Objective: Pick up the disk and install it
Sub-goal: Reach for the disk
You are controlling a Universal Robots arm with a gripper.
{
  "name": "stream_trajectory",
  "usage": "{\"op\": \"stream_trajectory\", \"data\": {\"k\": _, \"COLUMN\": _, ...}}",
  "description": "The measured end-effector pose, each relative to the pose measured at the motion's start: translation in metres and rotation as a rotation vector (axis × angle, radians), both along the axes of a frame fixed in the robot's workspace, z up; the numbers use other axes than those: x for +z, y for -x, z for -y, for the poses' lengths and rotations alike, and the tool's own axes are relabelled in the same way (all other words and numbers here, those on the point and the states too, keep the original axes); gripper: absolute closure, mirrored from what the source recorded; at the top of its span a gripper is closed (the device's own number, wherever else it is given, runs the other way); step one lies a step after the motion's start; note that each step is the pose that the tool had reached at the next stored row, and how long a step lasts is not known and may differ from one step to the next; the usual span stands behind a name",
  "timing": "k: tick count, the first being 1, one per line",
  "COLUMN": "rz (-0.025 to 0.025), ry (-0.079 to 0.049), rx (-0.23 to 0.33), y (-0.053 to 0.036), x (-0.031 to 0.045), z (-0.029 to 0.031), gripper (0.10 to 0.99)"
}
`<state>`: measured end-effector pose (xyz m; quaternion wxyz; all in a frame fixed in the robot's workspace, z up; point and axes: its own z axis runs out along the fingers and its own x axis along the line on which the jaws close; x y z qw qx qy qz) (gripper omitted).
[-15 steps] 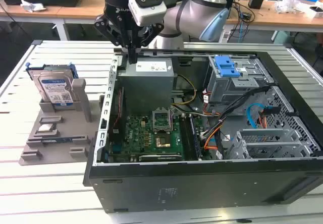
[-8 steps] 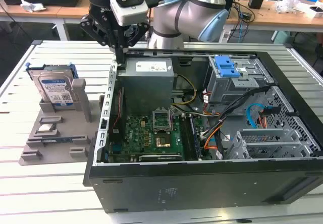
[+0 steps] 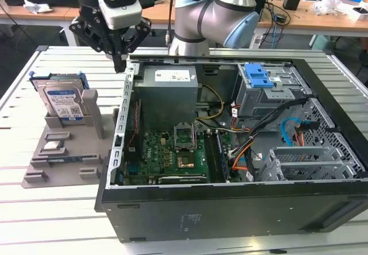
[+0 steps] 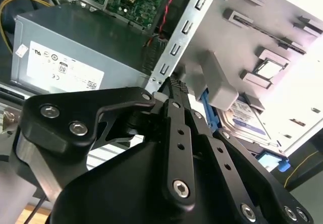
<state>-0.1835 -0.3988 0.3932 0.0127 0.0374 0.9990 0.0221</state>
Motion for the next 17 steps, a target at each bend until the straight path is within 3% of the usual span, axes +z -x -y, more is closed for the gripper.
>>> {"op": "stream_trajectory", "data": {"k": 2, "rz": -0.0001, "ry": 0.0, "rx": 0.0, "y": 0.0029, "x": 0.0, "z": 0.0, "gripper": 0.98}}
{"op": "stream_trajectory", "data": {"k": 5, "rz": 0.0, "ry": 0.0, "rx": 0.0, "y": 0.0168, "x": 0.0, "z": 0.0, "gripper": 0.98}}
{"op": "stream_trajectory", "data": {"k": 17, "rz": 0.0, "ry": 0.0, "rx": 0.0, "y": 0.0454, "x": 0.0, "z": 0.0, "gripper": 0.98}}
